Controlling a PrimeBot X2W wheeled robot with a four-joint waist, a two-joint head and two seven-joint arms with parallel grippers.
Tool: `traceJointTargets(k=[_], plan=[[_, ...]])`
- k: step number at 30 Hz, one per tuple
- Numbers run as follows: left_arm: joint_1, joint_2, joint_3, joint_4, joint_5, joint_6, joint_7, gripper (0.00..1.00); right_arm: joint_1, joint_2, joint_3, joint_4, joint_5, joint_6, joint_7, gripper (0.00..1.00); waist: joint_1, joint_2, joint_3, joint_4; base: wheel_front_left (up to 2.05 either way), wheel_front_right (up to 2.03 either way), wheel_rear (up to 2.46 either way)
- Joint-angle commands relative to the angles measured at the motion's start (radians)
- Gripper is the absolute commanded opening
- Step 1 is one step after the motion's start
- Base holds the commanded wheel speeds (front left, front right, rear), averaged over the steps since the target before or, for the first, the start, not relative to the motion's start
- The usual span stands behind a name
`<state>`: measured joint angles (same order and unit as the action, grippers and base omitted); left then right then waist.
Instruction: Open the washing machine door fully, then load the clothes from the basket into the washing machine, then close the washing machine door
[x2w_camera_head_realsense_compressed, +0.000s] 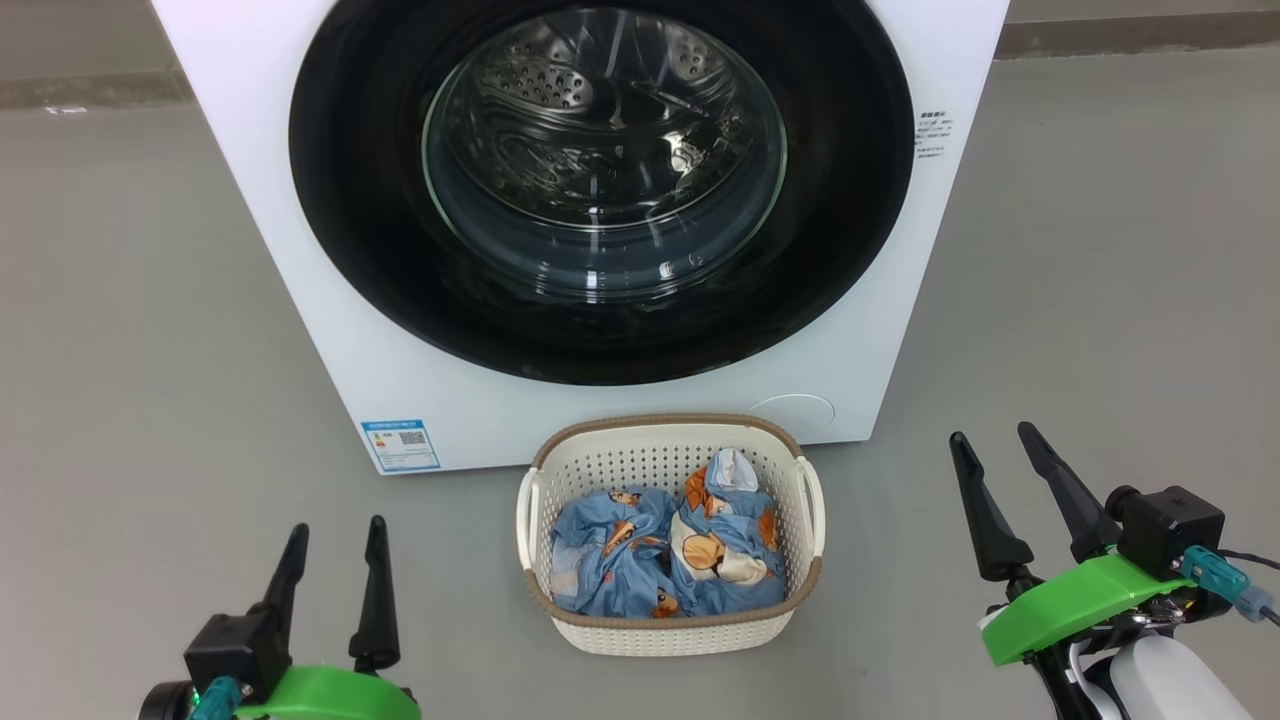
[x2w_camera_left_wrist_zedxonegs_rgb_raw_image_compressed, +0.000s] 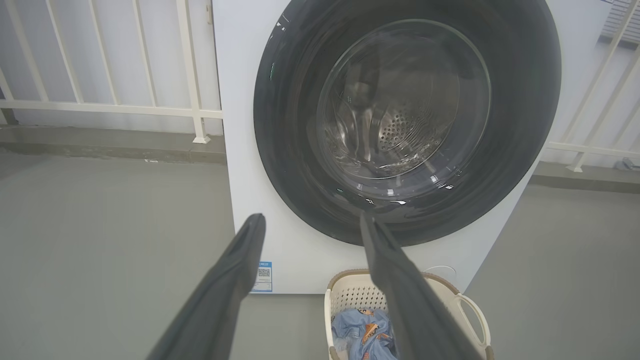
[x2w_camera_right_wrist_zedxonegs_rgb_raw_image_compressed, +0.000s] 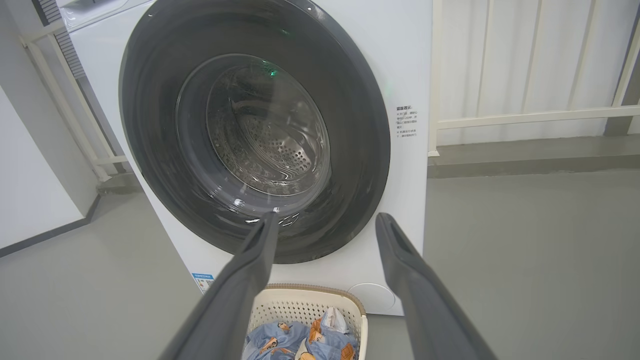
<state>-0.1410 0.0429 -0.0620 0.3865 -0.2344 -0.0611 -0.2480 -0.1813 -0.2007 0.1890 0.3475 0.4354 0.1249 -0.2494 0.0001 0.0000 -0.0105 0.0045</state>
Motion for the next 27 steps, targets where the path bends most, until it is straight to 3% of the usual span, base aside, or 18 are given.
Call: traceJointTargets(k=[1,27], plan=[[-0.044,0.009,0.032,-0.019,0.007,0.000,-0.014,1.00,-0.034,-0.013,0.017,-0.019,0.000,0.006,-0.012,1.00,0.0000,0.0000,0.000,0.000,0.00,0.00,0.00],[-0.042,0.008,0.040,-0.021,0.018,0.009,-0.014,1.00,-0.034,-0.014,0.021,-0.013,0.009,0.006,-0.012,1.00,0.0000,0.0000,-0.004,0.001,0.00,0.00,0.00]])
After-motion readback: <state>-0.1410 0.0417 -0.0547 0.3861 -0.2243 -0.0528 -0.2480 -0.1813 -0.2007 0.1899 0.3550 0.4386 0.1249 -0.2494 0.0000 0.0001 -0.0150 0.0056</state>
